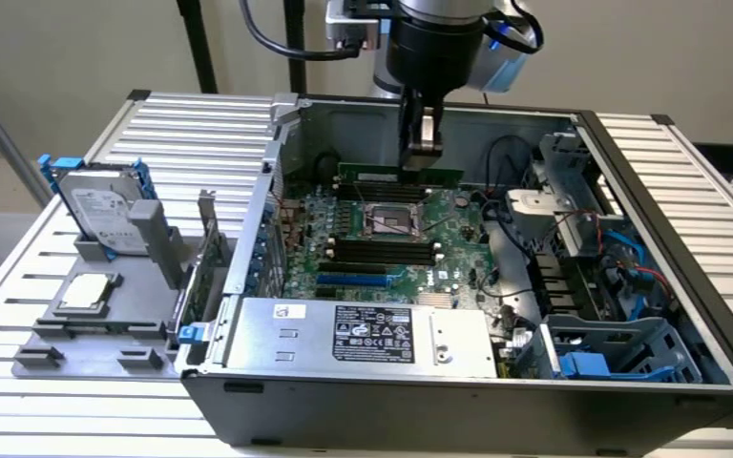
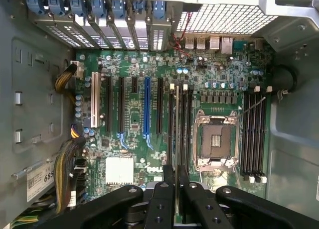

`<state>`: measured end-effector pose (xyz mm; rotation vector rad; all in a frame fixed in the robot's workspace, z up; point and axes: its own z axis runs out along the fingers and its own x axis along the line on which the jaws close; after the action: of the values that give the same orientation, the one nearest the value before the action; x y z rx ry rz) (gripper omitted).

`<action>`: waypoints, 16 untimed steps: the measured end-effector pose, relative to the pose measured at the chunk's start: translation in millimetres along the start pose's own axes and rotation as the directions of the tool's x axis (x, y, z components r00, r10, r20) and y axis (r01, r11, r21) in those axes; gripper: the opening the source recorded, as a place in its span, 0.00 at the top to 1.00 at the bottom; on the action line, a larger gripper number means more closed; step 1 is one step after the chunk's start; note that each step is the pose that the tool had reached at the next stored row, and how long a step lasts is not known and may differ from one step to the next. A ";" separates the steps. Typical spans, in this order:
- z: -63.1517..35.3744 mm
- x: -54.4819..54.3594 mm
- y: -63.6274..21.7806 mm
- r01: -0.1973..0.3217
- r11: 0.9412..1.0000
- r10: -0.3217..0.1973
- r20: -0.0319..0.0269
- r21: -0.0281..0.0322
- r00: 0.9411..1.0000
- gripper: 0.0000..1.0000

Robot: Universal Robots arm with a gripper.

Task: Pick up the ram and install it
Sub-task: 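Insert the ram into the slot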

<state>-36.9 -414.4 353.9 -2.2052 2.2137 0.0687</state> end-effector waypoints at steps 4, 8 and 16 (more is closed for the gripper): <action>7.2 0.3 -0.1 -0.006 1.000 0.006 0.000 0.000 1.000 0.86; 14.4 0.6 -0.3 -0.008 1.000 0.008 0.000 0.000 1.000 0.86; 29.0 1.2 -0.6 -0.035 0.999 0.035 0.001 0.001 0.999 0.86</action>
<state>-36.9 -414.3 324.9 -2.1656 2.2514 0.0683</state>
